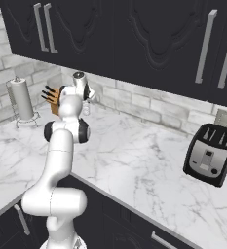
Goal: Place the drinks on the dining counter in a tight cluster.
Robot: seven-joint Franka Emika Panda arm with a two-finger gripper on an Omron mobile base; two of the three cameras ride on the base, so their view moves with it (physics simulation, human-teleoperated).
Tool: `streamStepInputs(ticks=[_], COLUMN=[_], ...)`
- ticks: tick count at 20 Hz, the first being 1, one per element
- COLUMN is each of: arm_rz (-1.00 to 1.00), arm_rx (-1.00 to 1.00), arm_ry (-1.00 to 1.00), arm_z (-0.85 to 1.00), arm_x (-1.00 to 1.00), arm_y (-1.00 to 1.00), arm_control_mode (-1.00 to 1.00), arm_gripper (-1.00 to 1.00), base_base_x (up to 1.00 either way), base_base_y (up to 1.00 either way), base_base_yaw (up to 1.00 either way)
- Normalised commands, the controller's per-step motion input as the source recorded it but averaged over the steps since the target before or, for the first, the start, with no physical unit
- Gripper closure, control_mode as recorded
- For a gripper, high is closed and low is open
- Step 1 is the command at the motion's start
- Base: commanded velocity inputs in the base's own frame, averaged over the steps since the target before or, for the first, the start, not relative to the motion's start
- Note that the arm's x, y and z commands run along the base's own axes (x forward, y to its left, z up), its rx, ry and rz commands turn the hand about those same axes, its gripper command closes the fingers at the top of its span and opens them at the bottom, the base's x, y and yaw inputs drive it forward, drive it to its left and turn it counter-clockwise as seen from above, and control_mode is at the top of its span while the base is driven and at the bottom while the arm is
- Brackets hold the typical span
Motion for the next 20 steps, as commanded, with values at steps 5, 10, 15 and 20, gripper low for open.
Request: streamStepInputs(ticks=[5,10,15,20], arm_rz=[0.00,0.00,0.00,0.00], arm_rx=[0.02,0.02,0.00,0.00], arm_ry=[-0.13,-0.12,-0.01,-0.03], arm_z=[0.01,0.00,-0.78,-0.32], arm_x=[-0.67,-0.71,-0.02,-0.20], arm_y=[0.00,0.00,0.00,0.00], arm_control_mode=[-1.00,-1.00,-1.00,-1.00], arm_gripper=[1.00,1.00,1.00,1.00], base_base_x=[0.00,0.00,0.00,0.00], base_base_y=[0.00,0.00,0.00,0.00], base_base_yaw=[0.00,0.00,0.00,0.00])
